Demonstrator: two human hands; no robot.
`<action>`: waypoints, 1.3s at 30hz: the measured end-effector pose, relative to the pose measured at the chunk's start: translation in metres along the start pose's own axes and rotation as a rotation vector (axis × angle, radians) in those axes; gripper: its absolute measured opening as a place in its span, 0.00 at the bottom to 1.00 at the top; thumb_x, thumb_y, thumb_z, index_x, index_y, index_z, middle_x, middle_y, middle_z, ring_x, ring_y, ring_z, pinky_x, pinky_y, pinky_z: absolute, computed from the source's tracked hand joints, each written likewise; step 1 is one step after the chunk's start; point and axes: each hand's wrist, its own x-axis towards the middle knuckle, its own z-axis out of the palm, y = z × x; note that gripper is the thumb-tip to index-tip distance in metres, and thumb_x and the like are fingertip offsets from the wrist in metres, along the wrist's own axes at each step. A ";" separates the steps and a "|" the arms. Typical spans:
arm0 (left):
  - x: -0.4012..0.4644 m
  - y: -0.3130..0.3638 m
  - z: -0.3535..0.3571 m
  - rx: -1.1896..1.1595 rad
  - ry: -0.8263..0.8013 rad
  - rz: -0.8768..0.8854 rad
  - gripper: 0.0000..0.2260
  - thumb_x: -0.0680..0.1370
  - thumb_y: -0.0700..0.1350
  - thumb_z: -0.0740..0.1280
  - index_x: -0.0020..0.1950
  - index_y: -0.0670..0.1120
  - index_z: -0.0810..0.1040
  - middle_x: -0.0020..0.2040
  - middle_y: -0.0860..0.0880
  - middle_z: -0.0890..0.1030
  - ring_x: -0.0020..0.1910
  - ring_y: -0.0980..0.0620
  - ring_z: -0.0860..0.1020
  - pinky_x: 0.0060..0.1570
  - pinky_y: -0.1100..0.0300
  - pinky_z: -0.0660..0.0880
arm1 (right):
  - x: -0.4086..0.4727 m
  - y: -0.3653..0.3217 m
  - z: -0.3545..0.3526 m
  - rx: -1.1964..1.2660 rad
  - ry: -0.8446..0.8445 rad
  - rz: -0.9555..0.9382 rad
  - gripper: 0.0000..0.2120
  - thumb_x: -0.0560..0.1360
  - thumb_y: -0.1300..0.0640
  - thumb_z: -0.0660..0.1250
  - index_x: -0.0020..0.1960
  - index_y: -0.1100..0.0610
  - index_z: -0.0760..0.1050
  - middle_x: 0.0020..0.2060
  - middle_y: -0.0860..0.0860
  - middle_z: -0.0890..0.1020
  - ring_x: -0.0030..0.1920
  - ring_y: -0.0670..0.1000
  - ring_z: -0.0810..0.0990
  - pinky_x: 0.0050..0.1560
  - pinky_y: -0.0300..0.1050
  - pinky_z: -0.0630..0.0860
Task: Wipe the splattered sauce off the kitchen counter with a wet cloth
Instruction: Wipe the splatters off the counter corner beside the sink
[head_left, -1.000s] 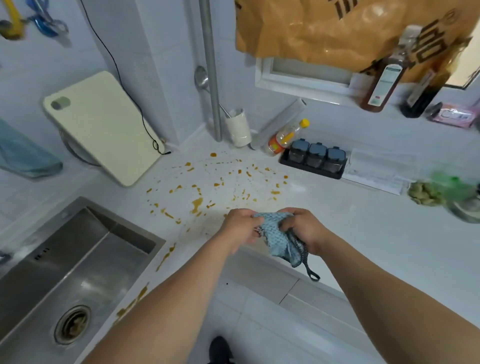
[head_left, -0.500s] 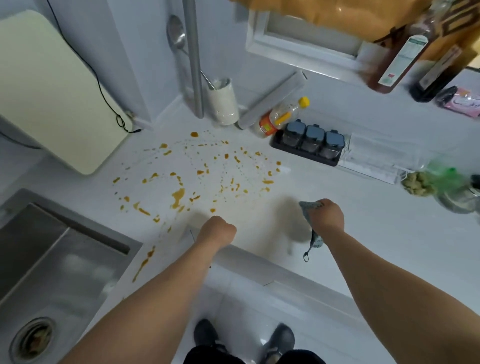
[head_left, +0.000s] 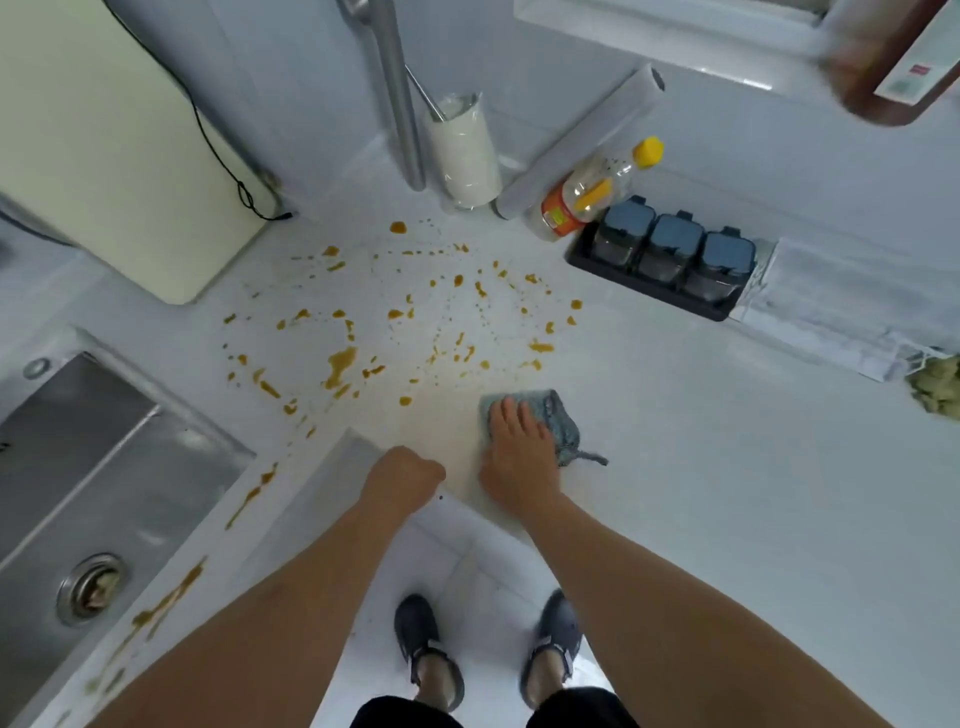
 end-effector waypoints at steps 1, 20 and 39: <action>0.001 0.009 0.007 0.003 -0.009 -0.013 0.18 0.79 0.45 0.71 0.63 0.34 0.80 0.62 0.37 0.82 0.61 0.37 0.81 0.55 0.51 0.78 | -0.009 0.015 0.000 -0.015 -0.035 -0.098 0.35 0.80 0.50 0.56 0.83 0.53 0.47 0.82 0.50 0.49 0.82 0.53 0.47 0.79 0.54 0.48; 0.003 0.029 0.008 0.367 0.105 -0.086 0.26 0.71 0.67 0.76 0.42 0.44 0.79 0.38 0.47 0.82 0.38 0.46 0.80 0.43 0.53 0.77 | 0.023 0.142 -0.044 0.030 0.054 0.304 0.33 0.84 0.39 0.45 0.83 0.53 0.42 0.82 0.54 0.42 0.81 0.63 0.40 0.78 0.65 0.42; 0.021 -0.071 -0.042 0.200 -0.023 0.161 0.19 0.83 0.56 0.66 0.56 0.39 0.80 0.45 0.46 0.80 0.45 0.48 0.79 0.49 0.57 0.73 | 0.013 0.003 0.003 0.035 0.067 0.290 0.29 0.85 0.44 0.46 0.83 0.52 0.48 0.82 0.51 0.48 0.81 0.60 0.44 0.78 0.61 0.47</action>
